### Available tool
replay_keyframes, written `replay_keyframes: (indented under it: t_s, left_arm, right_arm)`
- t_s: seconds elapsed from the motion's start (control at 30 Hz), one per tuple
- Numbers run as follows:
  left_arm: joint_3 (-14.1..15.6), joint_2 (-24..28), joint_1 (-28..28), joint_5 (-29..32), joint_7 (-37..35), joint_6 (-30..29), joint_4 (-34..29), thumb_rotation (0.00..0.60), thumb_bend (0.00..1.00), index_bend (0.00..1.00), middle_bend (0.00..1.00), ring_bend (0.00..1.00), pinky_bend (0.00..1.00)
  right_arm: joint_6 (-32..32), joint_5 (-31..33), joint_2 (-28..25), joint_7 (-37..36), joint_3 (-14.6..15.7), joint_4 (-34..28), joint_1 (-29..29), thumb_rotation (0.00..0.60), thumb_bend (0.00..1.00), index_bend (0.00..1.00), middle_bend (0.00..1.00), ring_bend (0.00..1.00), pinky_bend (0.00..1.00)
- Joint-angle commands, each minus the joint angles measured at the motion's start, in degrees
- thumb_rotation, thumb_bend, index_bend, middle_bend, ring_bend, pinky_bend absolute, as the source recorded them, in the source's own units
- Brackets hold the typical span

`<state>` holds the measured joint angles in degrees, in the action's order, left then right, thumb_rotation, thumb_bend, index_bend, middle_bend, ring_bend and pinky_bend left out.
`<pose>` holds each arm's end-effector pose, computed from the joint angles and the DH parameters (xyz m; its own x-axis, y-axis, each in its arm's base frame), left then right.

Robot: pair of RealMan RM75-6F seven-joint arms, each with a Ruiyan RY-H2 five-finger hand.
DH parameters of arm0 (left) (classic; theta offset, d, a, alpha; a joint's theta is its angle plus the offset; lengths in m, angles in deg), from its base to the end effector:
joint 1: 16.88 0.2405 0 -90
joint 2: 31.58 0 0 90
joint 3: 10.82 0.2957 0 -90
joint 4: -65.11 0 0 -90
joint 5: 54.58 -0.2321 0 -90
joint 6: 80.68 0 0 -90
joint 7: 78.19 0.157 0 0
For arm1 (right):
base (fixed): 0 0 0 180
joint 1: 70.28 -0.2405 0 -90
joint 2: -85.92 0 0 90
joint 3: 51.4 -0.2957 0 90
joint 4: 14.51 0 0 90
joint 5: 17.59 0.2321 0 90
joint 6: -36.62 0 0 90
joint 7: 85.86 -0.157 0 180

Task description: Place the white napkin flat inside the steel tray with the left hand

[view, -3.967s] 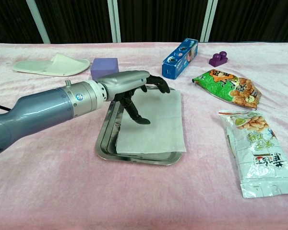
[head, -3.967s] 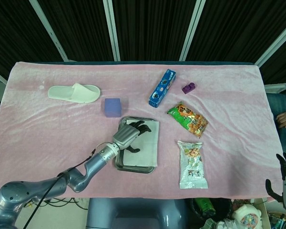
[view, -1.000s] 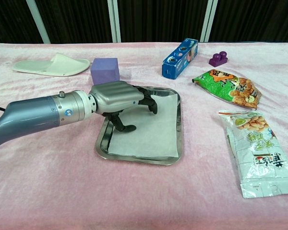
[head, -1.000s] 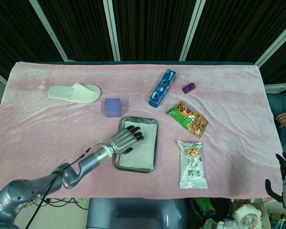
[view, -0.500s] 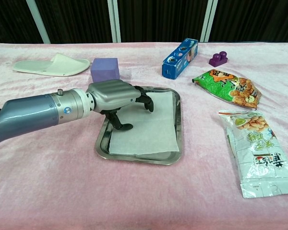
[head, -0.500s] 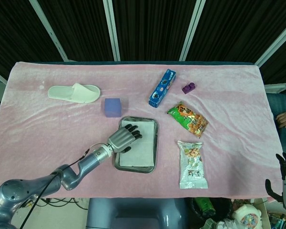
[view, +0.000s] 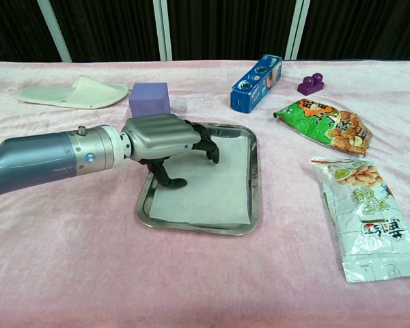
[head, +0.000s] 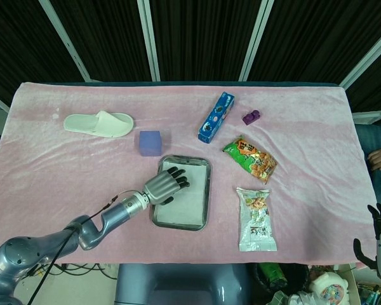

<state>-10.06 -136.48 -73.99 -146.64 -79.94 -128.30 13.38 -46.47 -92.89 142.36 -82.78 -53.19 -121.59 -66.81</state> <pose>-0.1313 0.4100 -0.1489 0.7299 0.1274 0.6716 0.4835 -0.7907 -0.3756 -0.3618 -0.1369 0.1785 0.2972 -0.1182 0.9475 -0.9006 0.2948 0.3193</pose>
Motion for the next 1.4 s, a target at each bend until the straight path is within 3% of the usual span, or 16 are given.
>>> replay_keyframes:
  t_s: [0.03,1.4]
  left_arm:
    - [0.33,0.12,-0.06,-0.38,-0.40,-0.24,0.45,0.600,0.20,0.25,0.24,0.09,0.16]
    - [0.80,-2.93,-2.36,-1.93,0.03,-0.28,6.37,0.600,0.20,0.25,0.24,0.09,0.16]
  right_arm:
    - [0.05,0.03,0.00,0.01,0.01,-0.02,-0.02,0.600,0.39,0.00,0.00,0.09,0.15]
    - [0.58,0.61,-0.51,-0.54,0.04,-0.36,-0.08,0.600,0.39,0.00,0.00,0.09,0.15]
